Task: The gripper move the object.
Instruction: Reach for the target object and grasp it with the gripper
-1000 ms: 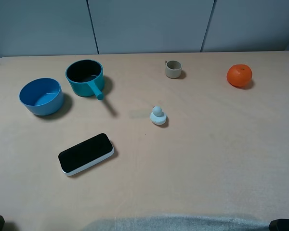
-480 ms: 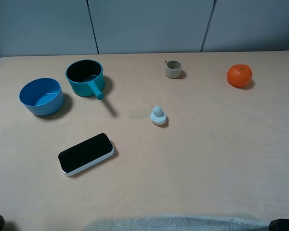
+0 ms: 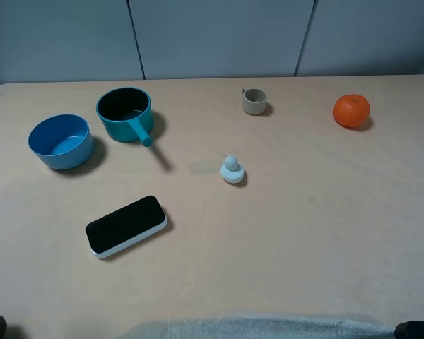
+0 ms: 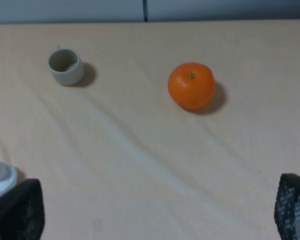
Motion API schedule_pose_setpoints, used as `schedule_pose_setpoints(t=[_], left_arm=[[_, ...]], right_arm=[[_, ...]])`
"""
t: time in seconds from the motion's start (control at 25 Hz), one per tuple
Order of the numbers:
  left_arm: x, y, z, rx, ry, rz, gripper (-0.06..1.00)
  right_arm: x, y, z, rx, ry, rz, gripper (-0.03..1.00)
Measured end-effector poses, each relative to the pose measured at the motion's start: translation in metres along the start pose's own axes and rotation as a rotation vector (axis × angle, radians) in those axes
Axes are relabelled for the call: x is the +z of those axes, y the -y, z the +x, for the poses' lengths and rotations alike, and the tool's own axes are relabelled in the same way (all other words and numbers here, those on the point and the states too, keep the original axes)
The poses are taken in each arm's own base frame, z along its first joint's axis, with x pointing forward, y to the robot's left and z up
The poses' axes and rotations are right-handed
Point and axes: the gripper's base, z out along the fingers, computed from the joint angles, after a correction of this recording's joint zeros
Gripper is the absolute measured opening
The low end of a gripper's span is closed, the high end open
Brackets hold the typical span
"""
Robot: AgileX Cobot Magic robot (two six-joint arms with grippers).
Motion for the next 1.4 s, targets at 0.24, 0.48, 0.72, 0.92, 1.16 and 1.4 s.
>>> schedule_pose_setpoints(t=[0.24,0.48,0.72,0.92,1.16,1.4], left_arm=[[0.0,0.0,0.0,0.0,0.0,0.0,0.99],[0.0,0.0,0.0,0.0,0.0,0.0,0.99],[0.0,0.0,0.0,0.0,0.0,0.0,0.99],[0.0,0.0,0.0,0.0,0.0,0.0,0.99],[0.0,0.0,0.0,0.0,0.0,0.0,0.99],[0.0,0.0,0.0,0.0,0.0,0.0,0.99]], right_arm=[[0.027,0.0,-0.03,0.002,-0.073,0.001,0.69],[0.066,0.003,-0.066,0.019,-0.142,0.022,0.69],[0.102,0.007,-0.087,0.022,-0.221,0.058,0.69],[0.136,0.013,-0.098,0.03,-0.274,0.074,0.69],[0.176,0.032,-0.096,0.105,-0.365,0.054,0.69],[0.211,0.046,-0.084,0.127,-0.447,0.026,0.69]])
